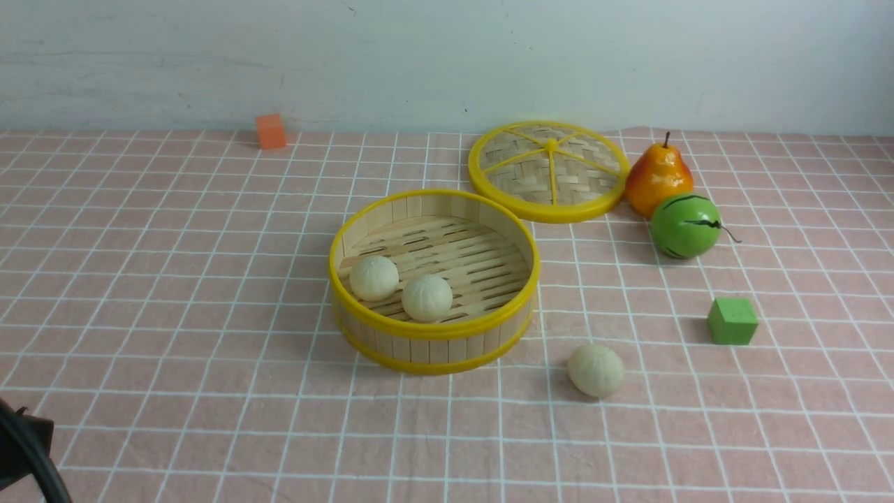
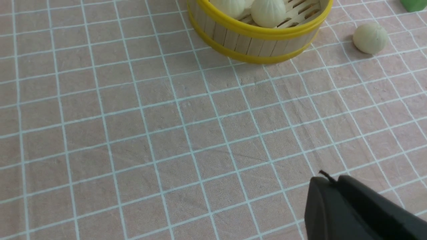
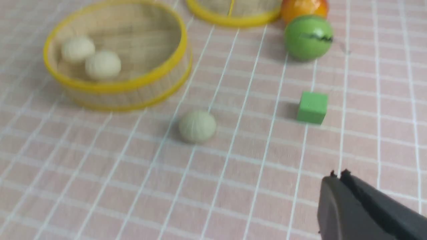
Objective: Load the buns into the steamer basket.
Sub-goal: Use the right arm to grab a steamed stuffed bun
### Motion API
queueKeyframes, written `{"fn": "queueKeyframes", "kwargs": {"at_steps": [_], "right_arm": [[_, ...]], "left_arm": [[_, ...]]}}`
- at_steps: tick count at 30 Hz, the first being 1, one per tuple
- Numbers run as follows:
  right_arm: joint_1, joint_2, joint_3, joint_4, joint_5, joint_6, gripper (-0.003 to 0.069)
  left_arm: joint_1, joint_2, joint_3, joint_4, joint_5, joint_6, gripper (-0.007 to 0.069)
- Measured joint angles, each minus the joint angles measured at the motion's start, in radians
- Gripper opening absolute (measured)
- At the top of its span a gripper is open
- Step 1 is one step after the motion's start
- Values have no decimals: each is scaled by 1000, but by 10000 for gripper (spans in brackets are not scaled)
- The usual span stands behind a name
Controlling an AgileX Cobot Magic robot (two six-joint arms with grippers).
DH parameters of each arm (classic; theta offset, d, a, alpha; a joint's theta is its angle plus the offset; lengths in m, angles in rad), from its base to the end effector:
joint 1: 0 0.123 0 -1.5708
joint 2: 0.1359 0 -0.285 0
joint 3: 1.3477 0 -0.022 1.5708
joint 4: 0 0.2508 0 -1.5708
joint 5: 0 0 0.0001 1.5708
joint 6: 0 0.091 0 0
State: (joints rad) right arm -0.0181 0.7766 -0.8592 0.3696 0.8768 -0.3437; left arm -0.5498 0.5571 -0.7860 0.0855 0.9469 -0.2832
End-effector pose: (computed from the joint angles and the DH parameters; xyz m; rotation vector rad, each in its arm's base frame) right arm 0.1379 0.0228 0.3580 -0.2431 2.2104 0.2501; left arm 0.0763 -0.0394 0.3504 0.3115 2.1997 -0.3602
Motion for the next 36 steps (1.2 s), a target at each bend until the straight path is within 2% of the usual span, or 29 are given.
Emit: {"fn": "queueKeyframes", "kwargs": {"at_steps": [4, 9, 10, 16, 20, 23, 24, 28, 31, 36], "right_arm": [[44, 221, -148, -27, 175, -83, -13], [186, 411, -284, -116, 240, -87, -10], [256, 488, -332, -170, 266, -60, -8], [393, 722, -490, -293, 289, 74, 22], [412, 855, -573, -275, 289, 101, 107], [416, 998, -664, -237, 289, 109, 269], [417, 1004, -669, -237, 289, 109, 288], [454, 1129, -761, -289, 288, 134, 462], [490, 1195, -798, -370, 283, 193, 506], [508, 1277, -803, -427, 254, 301, 501]], "left_arm": [[0, 0, 0, 2, 0, 1, 33], [0, 0, 0, 8, 0, 1, 36], [0, 0, 0, 8, 0, 1, 38], [0, 0, 0, 12, 0, 1, 39], [0, 0, 0, 13, 0, 1, 44], [0, 0, 0, 13, 0, 1, 50], [0, 0, 0, 13, 0, 1, 50], [0, 0, 0, 13, 0, 1, 55], [0, 0, 0, 13, 0, 1, 57], [0, 0, 0, 13, 0, 1, 57]]}}
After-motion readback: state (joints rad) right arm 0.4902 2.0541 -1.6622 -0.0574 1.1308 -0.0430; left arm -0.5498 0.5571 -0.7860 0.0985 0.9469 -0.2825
